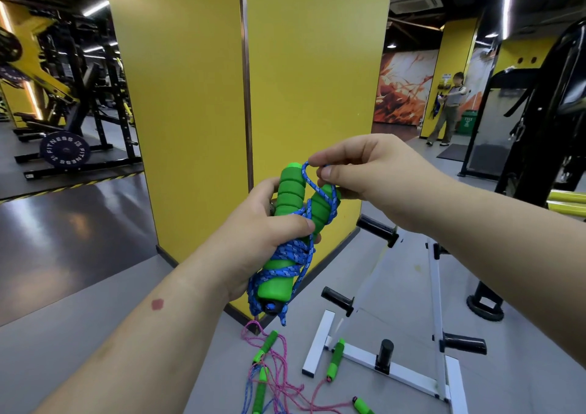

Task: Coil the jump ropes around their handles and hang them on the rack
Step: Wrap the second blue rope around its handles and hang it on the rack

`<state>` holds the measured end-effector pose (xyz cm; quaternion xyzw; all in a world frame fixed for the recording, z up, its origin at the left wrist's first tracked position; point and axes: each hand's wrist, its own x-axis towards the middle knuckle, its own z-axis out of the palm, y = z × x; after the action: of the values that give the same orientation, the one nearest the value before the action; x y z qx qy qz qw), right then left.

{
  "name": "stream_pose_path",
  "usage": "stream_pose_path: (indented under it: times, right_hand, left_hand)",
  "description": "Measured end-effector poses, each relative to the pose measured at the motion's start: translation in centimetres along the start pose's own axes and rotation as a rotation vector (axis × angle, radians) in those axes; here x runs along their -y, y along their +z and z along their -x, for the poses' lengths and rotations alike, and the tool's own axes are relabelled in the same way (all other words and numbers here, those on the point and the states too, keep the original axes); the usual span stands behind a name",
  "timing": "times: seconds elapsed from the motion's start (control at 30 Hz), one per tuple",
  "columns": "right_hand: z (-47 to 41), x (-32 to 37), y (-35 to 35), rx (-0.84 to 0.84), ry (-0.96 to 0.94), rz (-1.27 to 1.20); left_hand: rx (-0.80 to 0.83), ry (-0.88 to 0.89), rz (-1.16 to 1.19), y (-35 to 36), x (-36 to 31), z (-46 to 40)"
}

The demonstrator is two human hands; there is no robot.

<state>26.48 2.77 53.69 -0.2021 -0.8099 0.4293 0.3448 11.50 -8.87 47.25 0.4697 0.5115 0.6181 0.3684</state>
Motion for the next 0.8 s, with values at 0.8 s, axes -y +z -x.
stream_pose_path:
  times: [0.8]
  right_hand:
    - [0.2, -5.2, -3.3, -0.028, -0.052, 0.495]
  left_hand:
    - [-0.115, -0.222, 0.552, 4.5, 4.3, -5.7]
